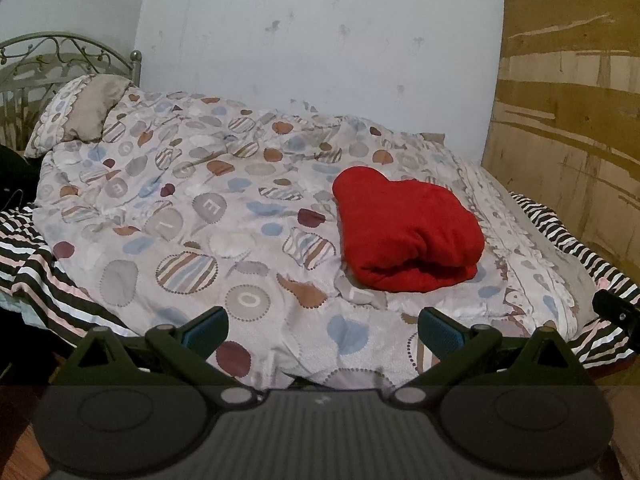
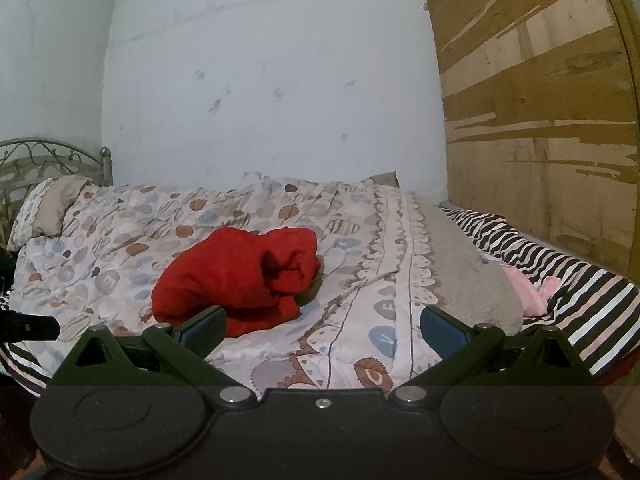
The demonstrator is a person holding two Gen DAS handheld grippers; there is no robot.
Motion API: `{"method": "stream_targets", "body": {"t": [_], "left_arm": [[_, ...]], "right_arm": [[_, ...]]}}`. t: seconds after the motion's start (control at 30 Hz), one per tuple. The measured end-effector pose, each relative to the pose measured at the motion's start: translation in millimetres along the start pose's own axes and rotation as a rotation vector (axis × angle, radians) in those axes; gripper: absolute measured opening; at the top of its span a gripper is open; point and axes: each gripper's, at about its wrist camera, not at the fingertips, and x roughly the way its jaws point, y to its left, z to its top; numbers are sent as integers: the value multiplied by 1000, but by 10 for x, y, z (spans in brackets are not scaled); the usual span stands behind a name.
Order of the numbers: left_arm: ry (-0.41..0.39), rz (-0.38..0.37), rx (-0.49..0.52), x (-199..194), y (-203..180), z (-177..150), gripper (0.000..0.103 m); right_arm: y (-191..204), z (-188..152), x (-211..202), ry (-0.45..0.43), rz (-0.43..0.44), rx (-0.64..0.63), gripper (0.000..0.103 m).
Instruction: Fold small clothes
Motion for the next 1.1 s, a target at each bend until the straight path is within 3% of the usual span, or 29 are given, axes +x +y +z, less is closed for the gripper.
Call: {"method": "stream_targets", "body": {"t": [1.0,1.1], "left_arm": [[38,-26,13,65,-18,-20,103],[64,34,10,85,-21,14,103]], "right_arm": [[-22,-30,27,12,-7,4,103],[-21,-28,25,12,-7,5,103]]}}
